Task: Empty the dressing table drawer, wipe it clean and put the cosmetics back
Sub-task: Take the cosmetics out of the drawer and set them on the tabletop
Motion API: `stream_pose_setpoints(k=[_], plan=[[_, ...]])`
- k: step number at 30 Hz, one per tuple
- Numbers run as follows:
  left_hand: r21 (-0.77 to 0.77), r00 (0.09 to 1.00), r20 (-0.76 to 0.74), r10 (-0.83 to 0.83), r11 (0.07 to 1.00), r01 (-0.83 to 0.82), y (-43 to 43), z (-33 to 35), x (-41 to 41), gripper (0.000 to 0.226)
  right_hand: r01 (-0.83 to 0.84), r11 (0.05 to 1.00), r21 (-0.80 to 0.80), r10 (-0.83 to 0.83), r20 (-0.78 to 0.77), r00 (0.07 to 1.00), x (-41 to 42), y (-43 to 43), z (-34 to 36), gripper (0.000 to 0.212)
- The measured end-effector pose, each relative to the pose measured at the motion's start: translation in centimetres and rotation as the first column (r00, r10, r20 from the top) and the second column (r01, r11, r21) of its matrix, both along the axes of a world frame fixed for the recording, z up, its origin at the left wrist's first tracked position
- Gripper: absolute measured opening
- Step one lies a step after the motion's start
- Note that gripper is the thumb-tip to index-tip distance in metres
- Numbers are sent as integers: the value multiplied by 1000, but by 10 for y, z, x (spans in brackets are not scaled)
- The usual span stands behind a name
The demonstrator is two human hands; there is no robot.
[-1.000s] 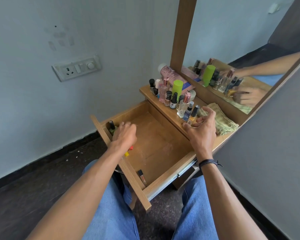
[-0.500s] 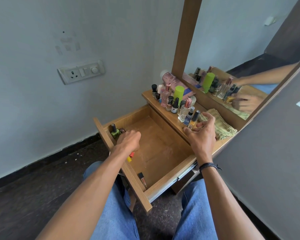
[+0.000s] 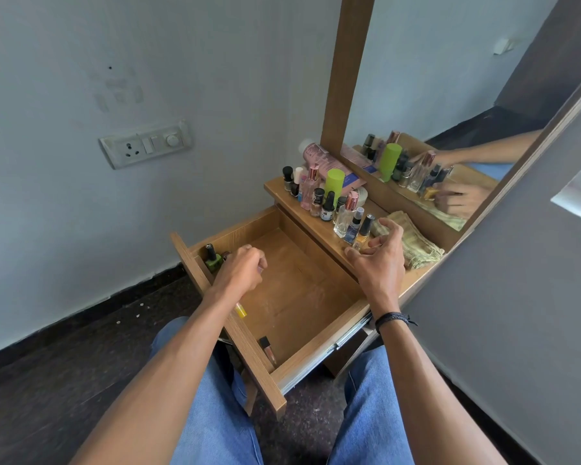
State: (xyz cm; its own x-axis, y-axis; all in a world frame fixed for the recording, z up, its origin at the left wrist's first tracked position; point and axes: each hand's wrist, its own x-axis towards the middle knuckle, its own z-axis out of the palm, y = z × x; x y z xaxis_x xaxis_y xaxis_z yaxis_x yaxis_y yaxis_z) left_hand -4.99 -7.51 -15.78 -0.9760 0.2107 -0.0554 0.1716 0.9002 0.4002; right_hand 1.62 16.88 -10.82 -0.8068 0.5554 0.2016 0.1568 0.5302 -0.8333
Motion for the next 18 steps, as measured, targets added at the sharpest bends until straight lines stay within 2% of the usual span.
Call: stream_pose_setpoints(k=[3,6,8,11,15,18], plan=[[6,999,-48,-4,1000,4,-1,3,3,24,-1,1000,-5,1,0,1000,1,-1,2,78],[82,997,-69,28,996,-23,0,9,4,23,4,1000,-8,-4,7,1000,2,0,4,78],[193,995,-39,88,978,-79,0,13,4,22,6,1000,-17,-6,-1,1000,2,0,5,78],[436,988,13,156,888,-146,5,24,11,24,5,999,-50,-7,-38,999,4,1,6,75],[623,986,-54,155,777,-87,19,55,26,24,-41,993,-110,24,-154,988,11,-1,5,52],[695,991,-84,104,719,-16,32,79,35,25,-186,979,-81,166,-208,964,23,-6,3,33]])
